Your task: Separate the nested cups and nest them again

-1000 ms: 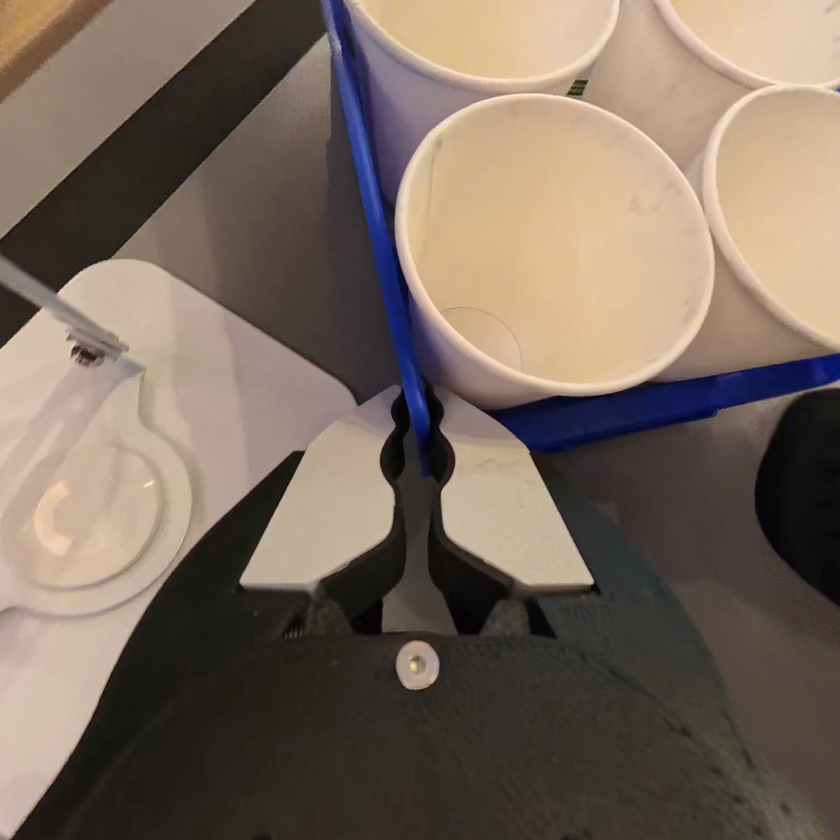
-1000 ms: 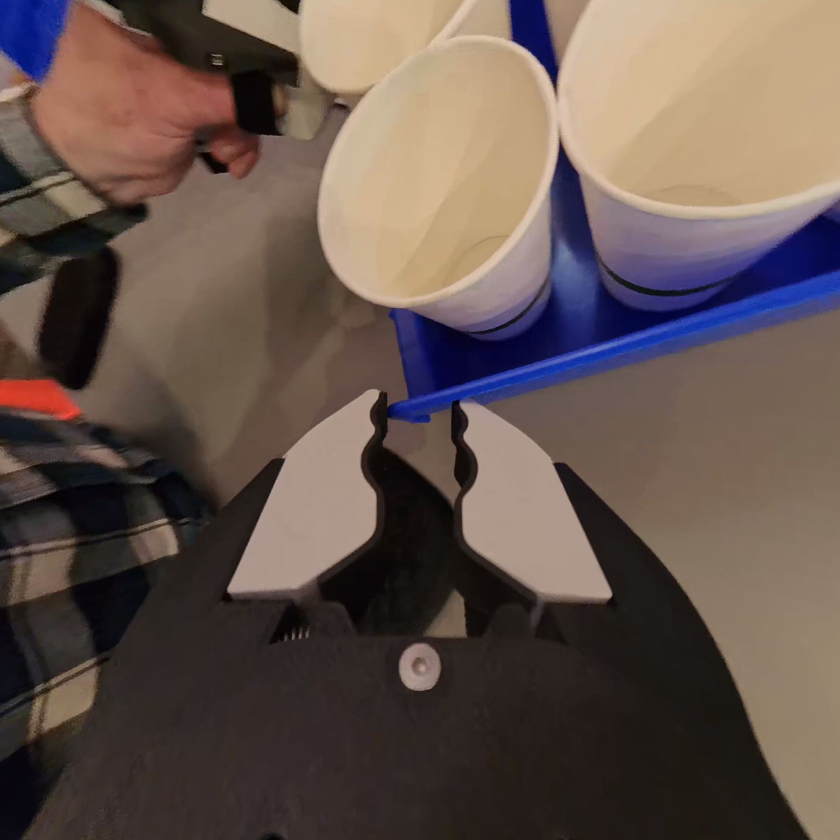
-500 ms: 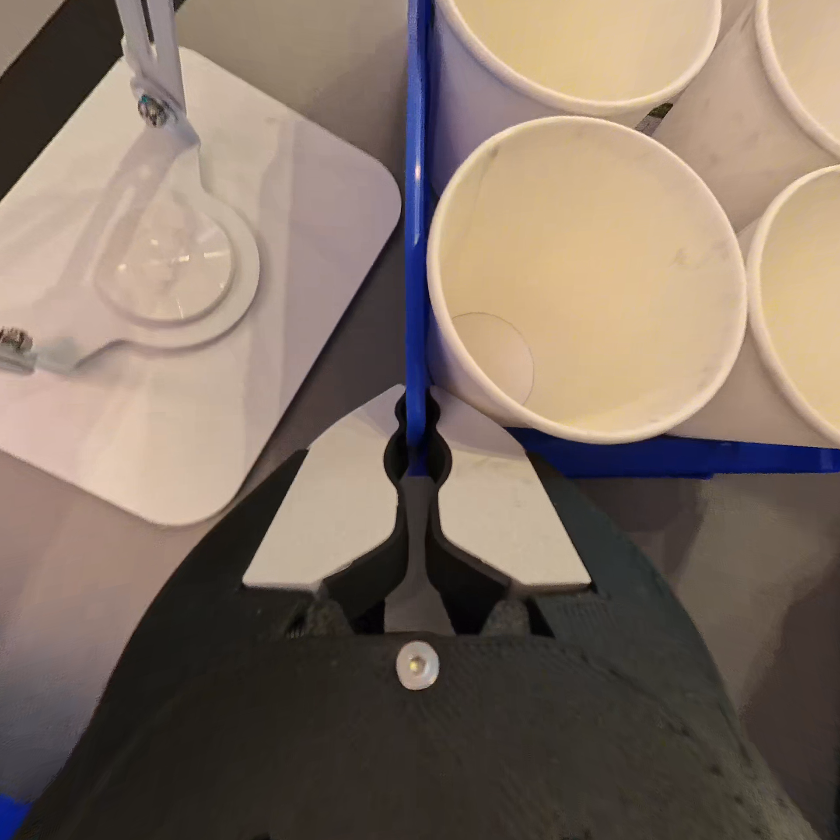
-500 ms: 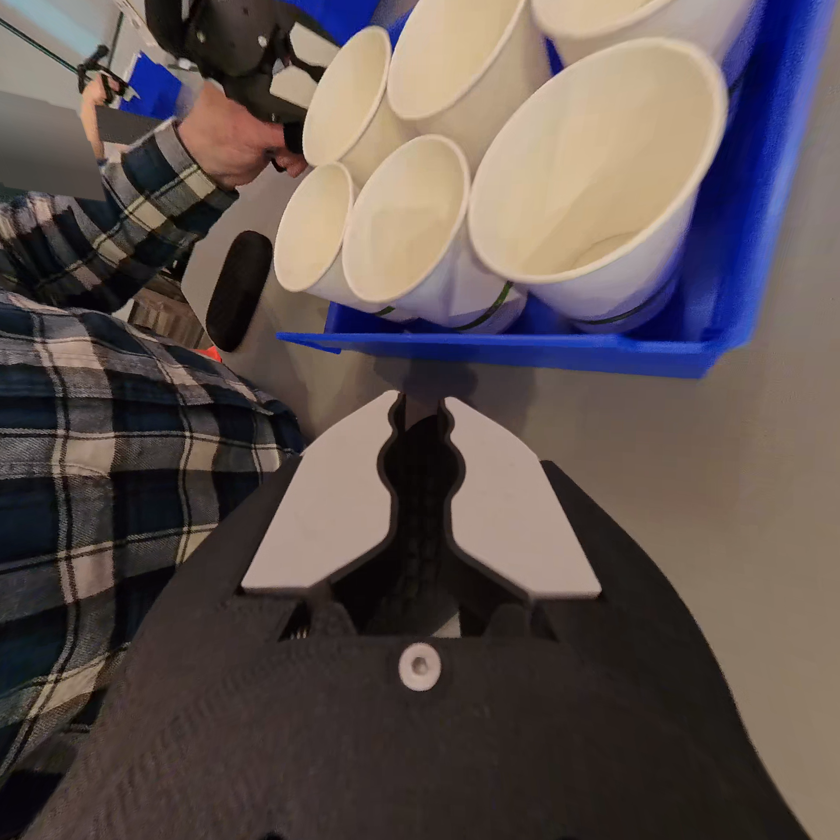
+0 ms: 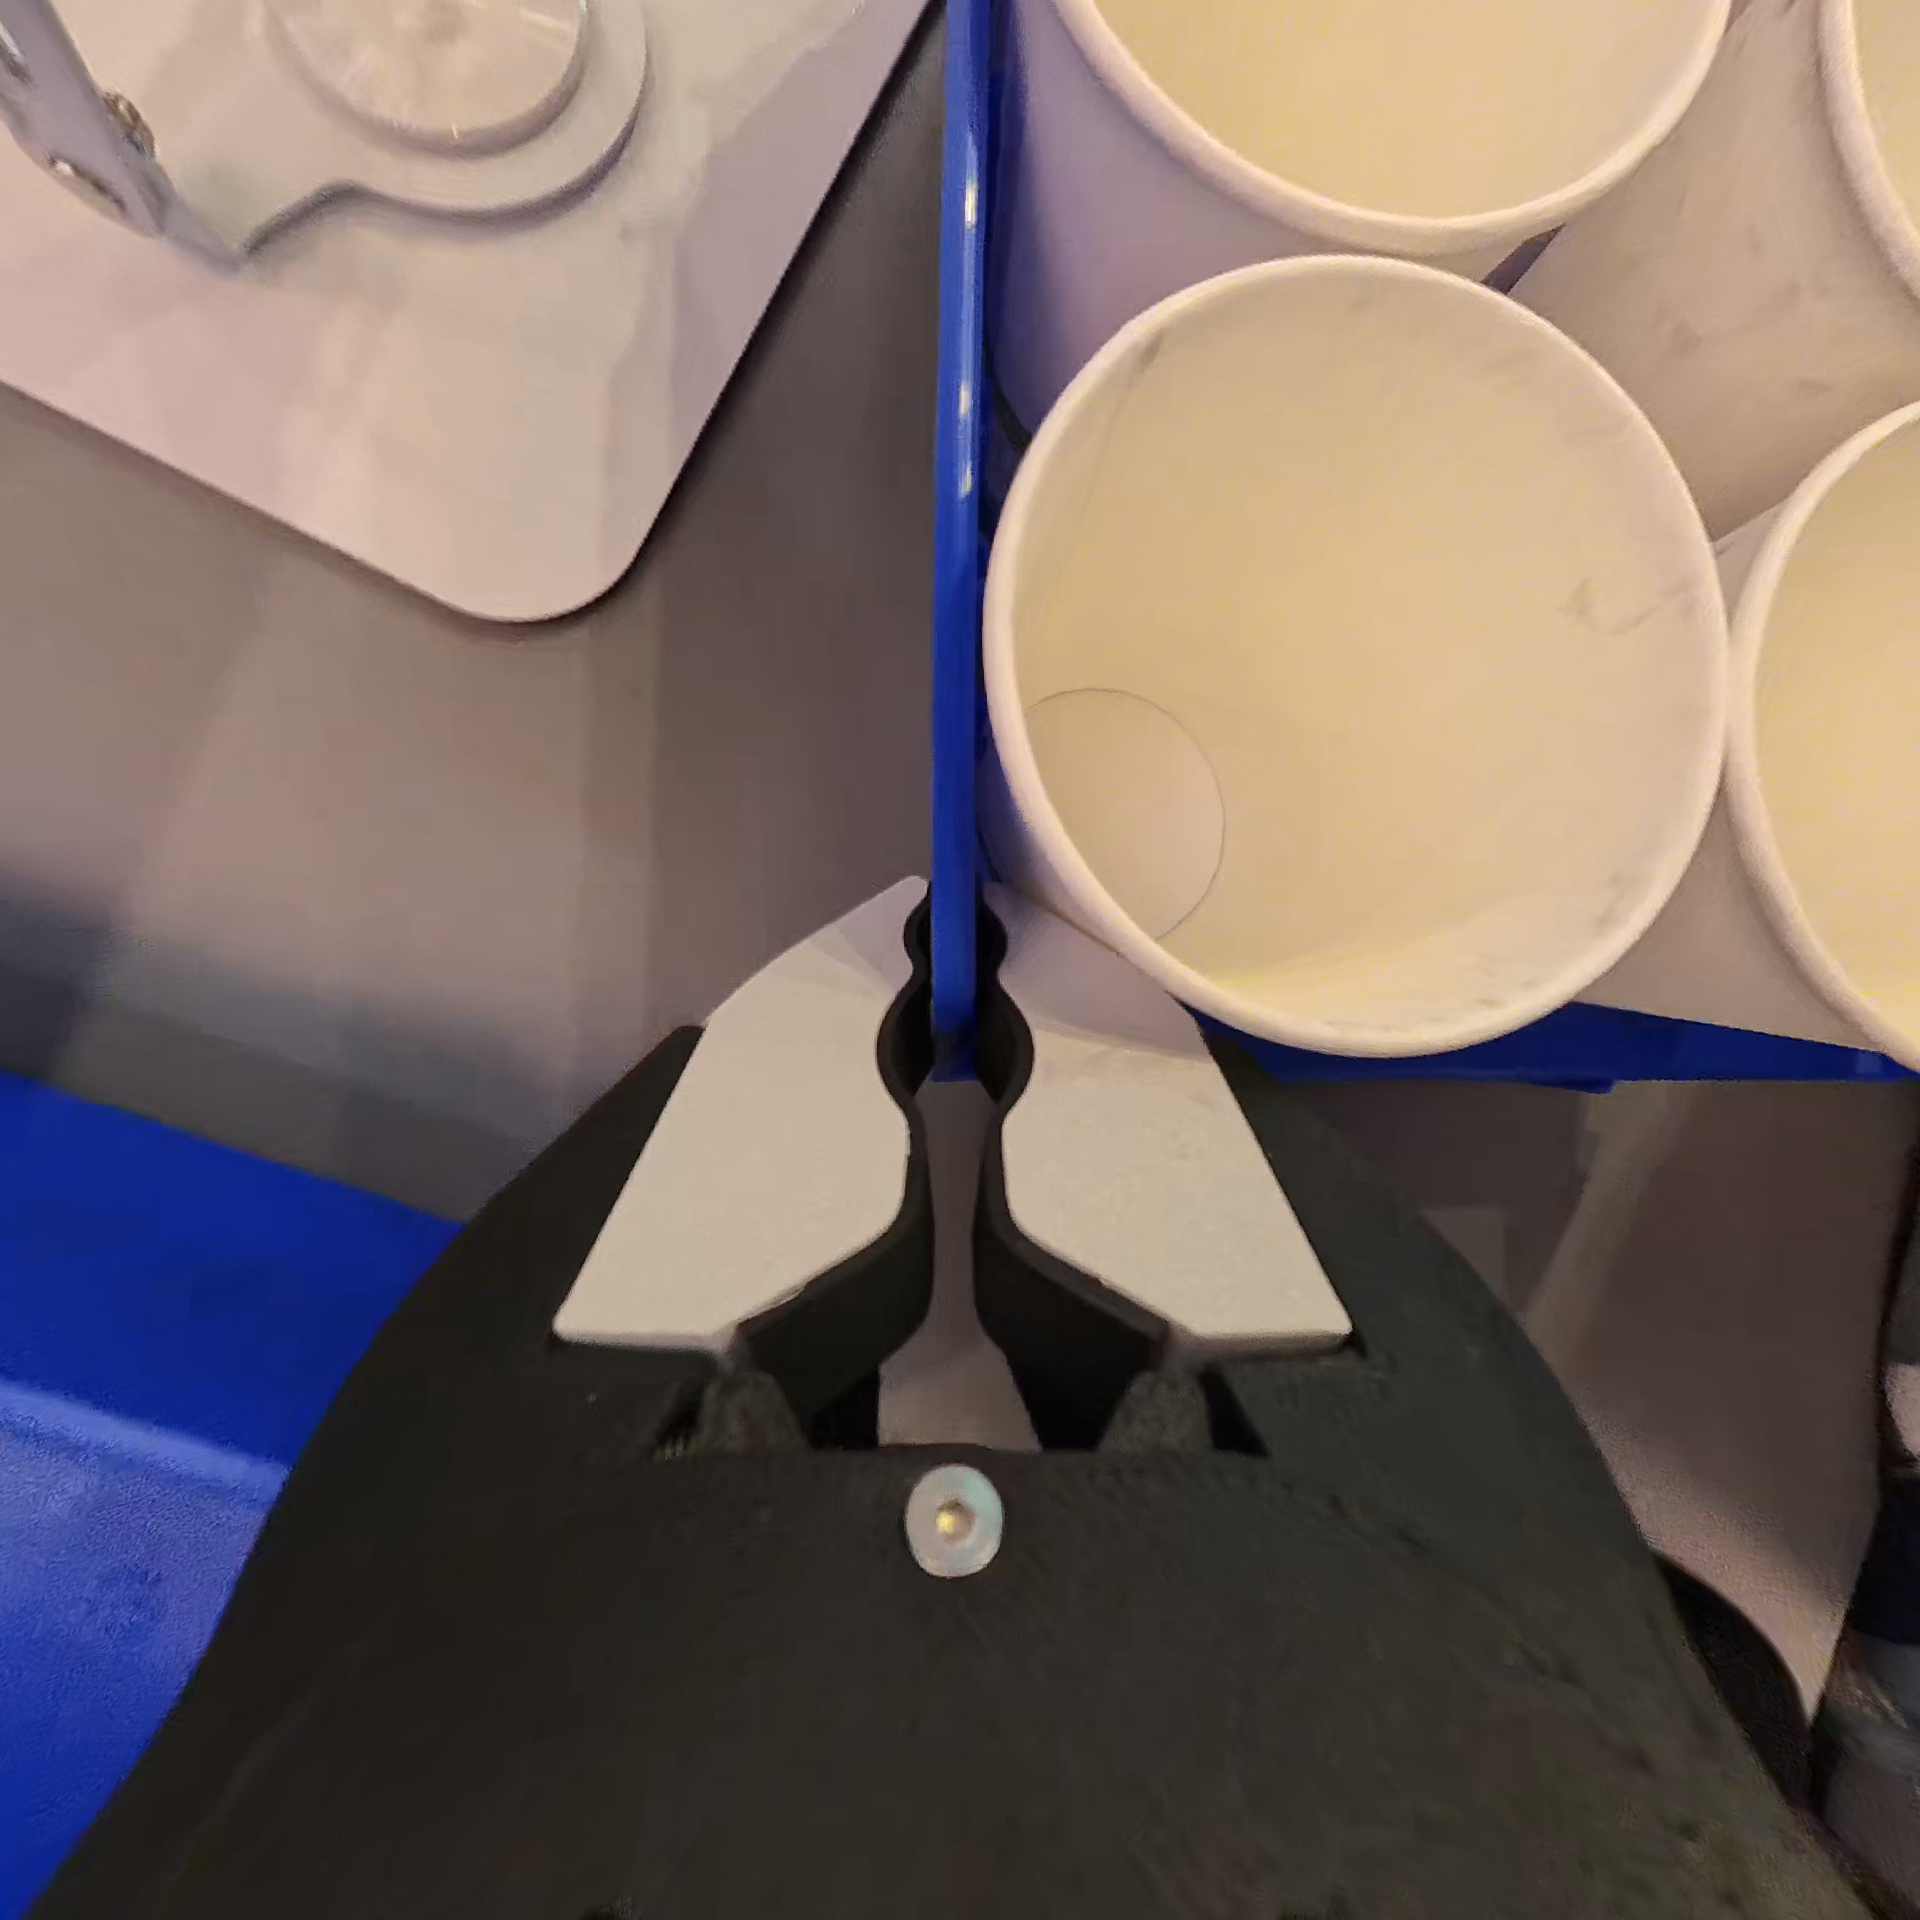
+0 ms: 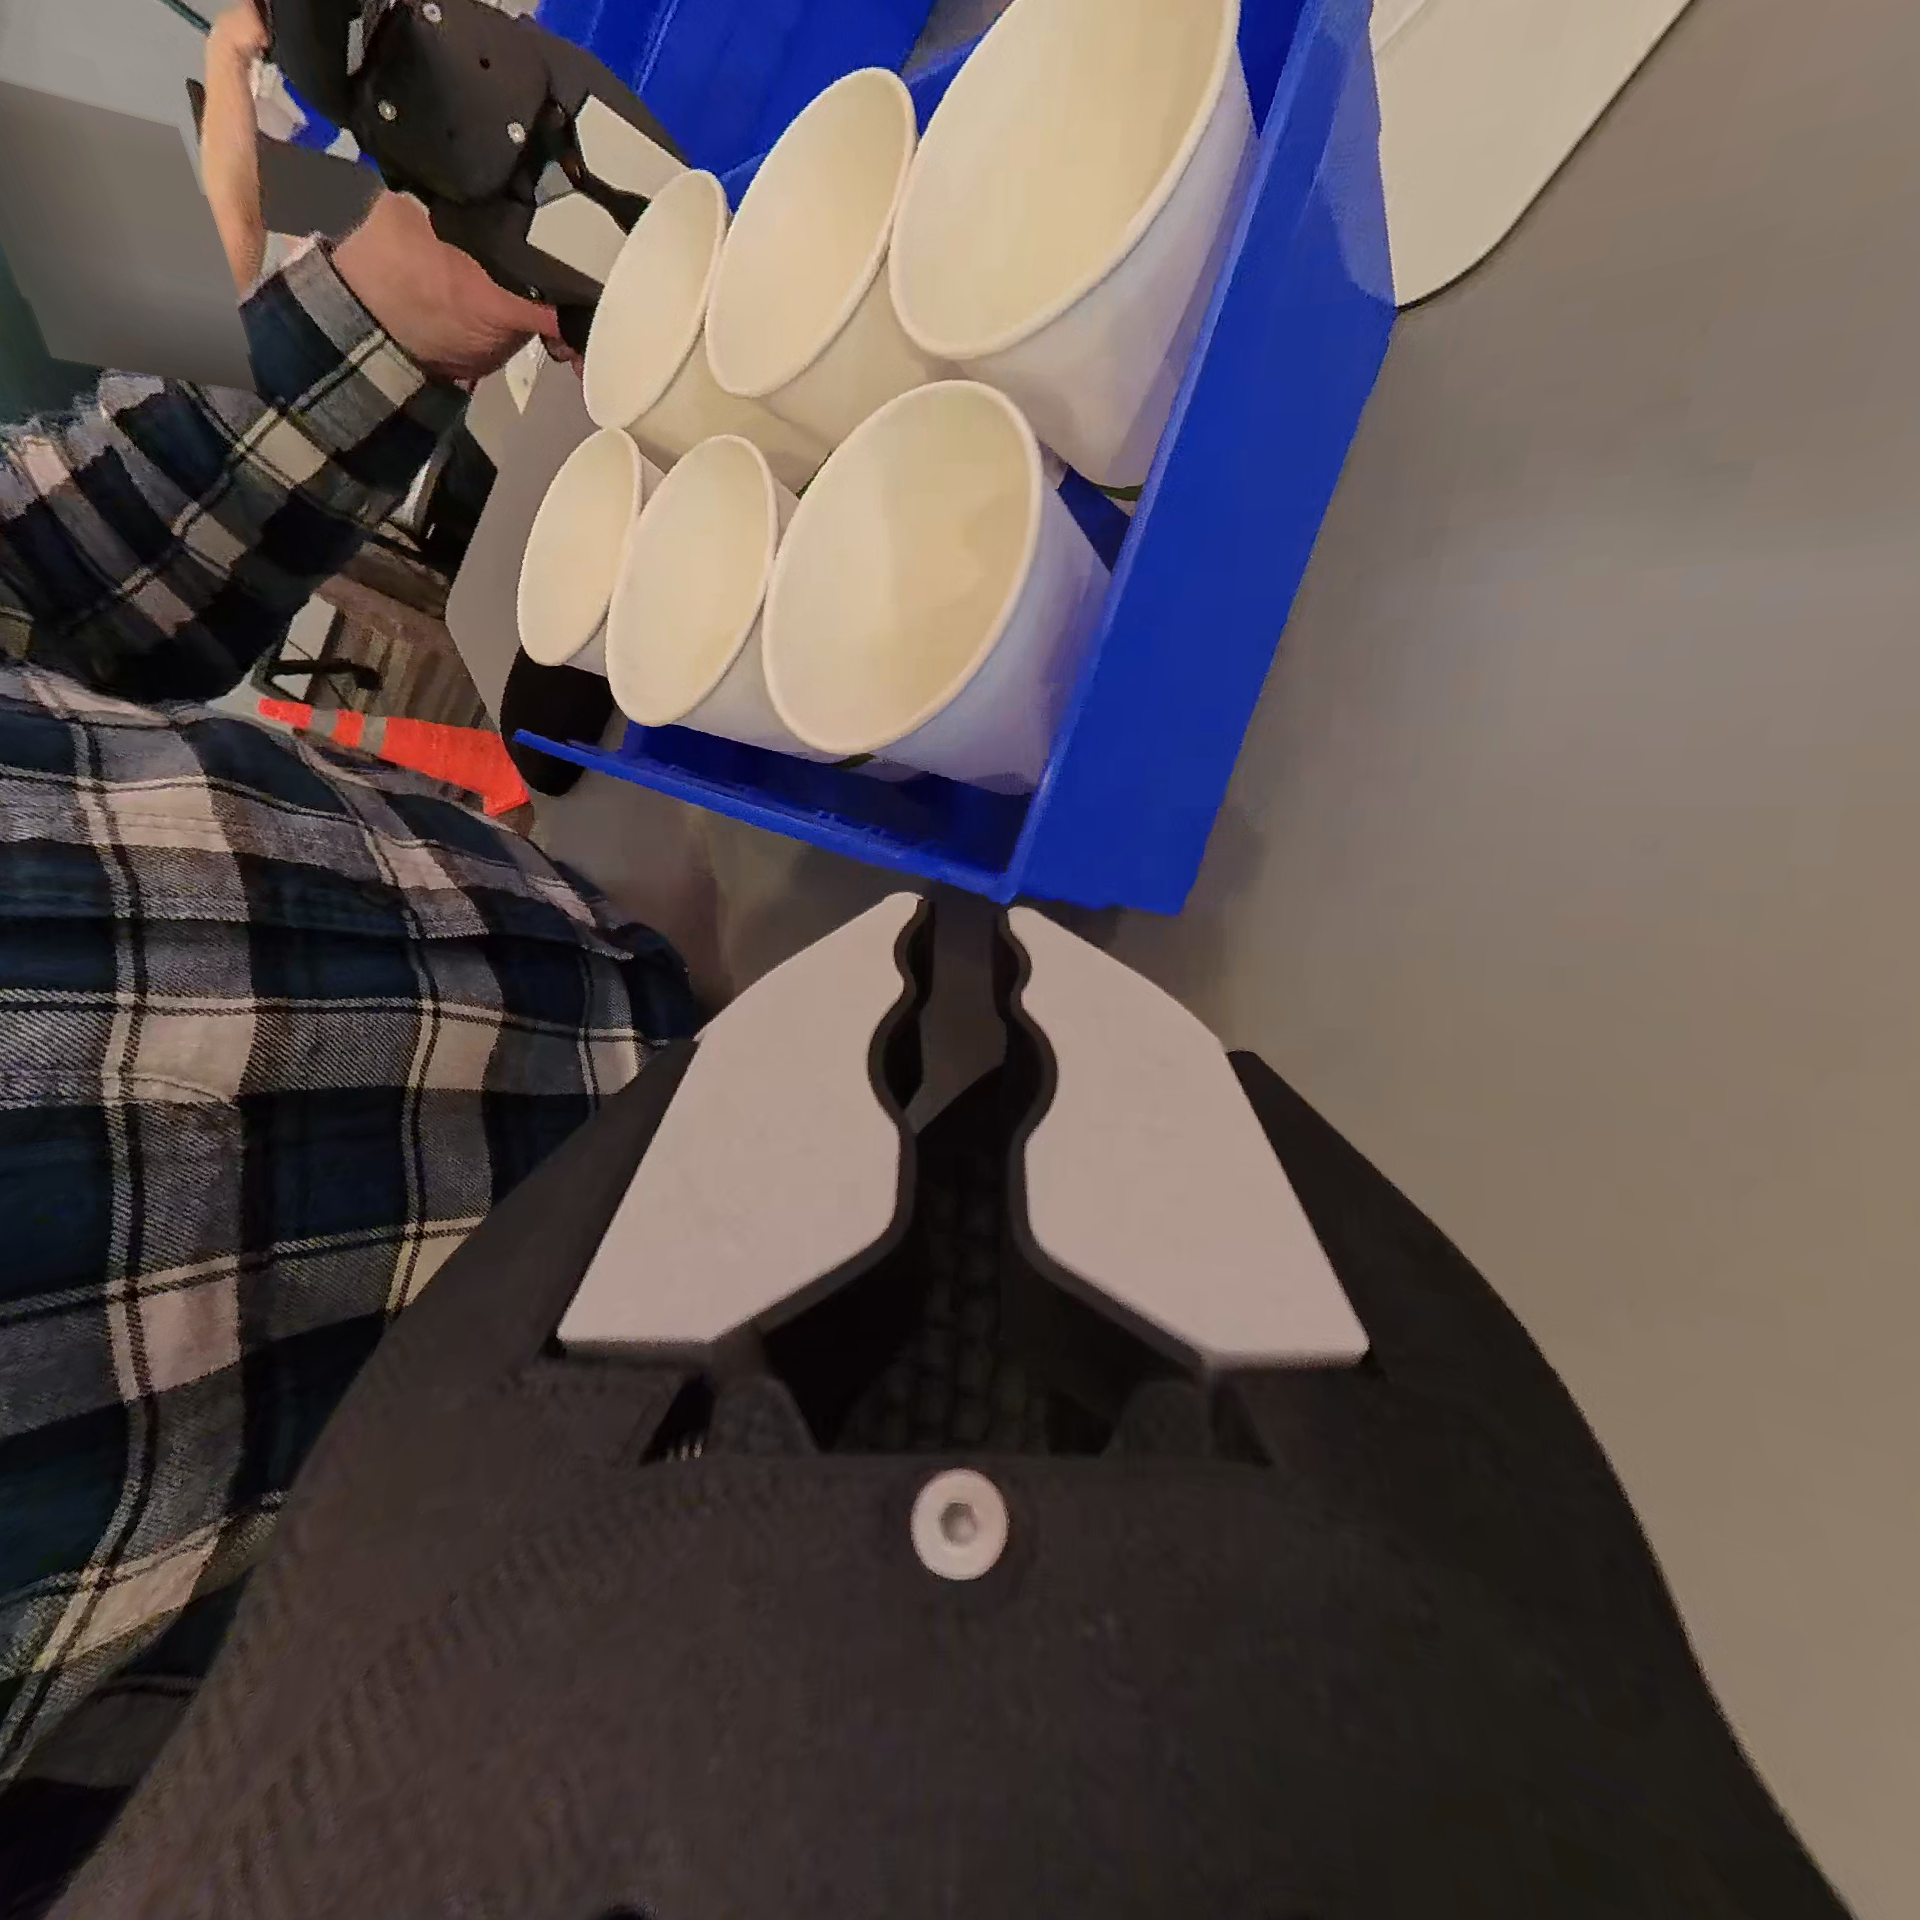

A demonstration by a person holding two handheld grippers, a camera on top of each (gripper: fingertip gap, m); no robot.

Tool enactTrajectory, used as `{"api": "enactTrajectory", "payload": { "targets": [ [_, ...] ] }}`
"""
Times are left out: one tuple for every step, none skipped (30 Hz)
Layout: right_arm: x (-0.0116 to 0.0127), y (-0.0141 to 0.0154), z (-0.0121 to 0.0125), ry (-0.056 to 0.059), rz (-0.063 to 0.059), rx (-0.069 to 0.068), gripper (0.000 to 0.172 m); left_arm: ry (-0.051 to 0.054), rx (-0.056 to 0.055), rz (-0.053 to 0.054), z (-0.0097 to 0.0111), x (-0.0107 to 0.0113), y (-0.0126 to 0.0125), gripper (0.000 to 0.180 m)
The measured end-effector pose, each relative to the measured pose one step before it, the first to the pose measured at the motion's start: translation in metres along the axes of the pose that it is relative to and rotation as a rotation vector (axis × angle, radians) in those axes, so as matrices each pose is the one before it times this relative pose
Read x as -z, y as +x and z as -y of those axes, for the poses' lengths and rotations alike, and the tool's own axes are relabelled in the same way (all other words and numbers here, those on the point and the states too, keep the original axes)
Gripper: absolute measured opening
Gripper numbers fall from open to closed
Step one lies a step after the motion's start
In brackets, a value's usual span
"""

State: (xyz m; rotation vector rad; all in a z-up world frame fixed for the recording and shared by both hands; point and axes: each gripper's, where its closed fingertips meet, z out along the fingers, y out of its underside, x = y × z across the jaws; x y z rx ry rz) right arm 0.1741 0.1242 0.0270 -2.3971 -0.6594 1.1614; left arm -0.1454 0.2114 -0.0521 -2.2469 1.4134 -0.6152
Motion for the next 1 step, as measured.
{"api": "enactTrajectory", "payload": {
  "targets": [
    [-0.00388,-0.00223,0.00151,-0.0048,0.0079,0.0037,0.011,-0.0068,-0.0037,-0.0047,-0.00421,0.00323,-0.00155,0.003]
  ]
}}
